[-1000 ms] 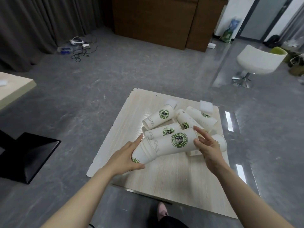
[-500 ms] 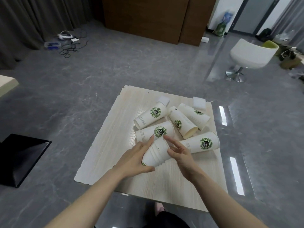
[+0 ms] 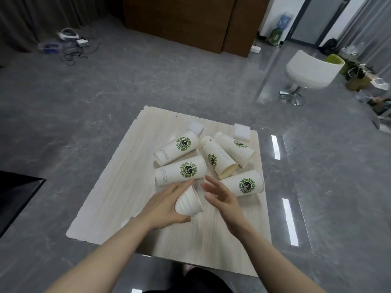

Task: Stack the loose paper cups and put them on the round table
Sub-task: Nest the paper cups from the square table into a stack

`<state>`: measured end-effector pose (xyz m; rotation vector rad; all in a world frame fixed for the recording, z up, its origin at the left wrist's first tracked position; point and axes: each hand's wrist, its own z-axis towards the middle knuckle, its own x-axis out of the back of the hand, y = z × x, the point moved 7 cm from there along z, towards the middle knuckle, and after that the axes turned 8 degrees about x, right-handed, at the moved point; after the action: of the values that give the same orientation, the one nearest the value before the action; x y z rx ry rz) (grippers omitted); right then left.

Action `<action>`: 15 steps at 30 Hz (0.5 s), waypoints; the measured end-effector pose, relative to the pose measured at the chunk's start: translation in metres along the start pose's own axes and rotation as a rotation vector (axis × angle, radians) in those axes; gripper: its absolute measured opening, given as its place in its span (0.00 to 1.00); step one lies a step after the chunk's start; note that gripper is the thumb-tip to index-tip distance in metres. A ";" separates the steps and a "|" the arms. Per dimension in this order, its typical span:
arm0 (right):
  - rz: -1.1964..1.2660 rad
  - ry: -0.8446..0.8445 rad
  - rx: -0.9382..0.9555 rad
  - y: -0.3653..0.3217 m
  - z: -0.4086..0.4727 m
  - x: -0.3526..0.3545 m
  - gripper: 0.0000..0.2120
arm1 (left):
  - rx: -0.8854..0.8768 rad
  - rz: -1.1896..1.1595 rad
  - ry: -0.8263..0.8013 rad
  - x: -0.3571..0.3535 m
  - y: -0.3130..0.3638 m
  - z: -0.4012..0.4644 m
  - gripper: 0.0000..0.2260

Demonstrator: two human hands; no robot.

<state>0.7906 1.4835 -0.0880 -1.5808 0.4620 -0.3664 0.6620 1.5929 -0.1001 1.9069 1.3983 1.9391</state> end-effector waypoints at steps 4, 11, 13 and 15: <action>-0.355 0.295 0.080 -0.014 0.008 0.087 0.23 | 0.016 -0.014 0.006 0.002 -0.004 0.002 0.46; -0.600 0.311 -0.131 0.011 0.023 0.171 0.24 | 0.016 -0.026 -0.012 0.002 -0.002 0.007 0.46; -0.538 0.263 -0.149 0.017 0.028 0.175 0.24 | 0.020 -0.026 -0.012 0.002 -0.001 0.008 0.46; -0.444 0.249 -0.144 0.020 0.031 0.174 0.24 | 0.030 -0.027 -0.016 0.001 -0.001 0.009 0.46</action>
<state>0.9553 1.4221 -0.1174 -1.7844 0.3271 -0.8927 0.6688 1.5992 -0.1015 1.9011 1.4500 1.8975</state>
